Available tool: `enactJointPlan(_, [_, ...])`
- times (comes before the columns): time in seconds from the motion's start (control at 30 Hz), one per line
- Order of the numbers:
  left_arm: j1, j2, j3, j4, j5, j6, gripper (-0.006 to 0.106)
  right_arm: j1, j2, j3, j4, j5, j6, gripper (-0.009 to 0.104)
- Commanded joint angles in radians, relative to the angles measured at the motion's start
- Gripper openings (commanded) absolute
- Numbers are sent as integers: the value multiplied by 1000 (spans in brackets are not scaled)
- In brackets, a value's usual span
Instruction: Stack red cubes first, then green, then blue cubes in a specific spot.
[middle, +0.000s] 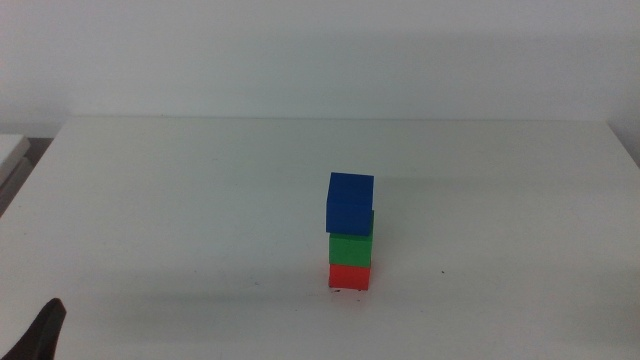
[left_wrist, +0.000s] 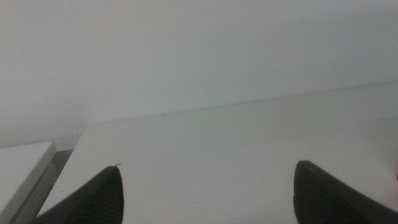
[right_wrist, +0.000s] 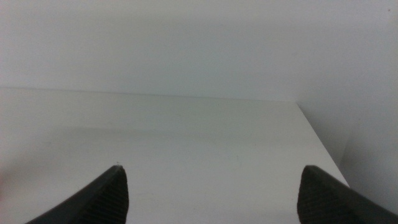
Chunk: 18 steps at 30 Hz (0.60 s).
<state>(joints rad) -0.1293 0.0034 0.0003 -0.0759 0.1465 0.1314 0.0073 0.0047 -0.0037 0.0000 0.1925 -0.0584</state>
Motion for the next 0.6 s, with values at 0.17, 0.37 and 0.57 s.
enactJointPlan(0.17, [10,-3,0,1,-7,-5,94,-7,-5,4,0,-10,9,93])
enactJointPlan(0.37, [12,-3,0,21,-7,-5,94,-7,-5,4,0,-10,9,93])
enactJointPlan(0.57, [12,-3,0,21,-7,-5,94,-7,-5,4,0,-10,14,93])
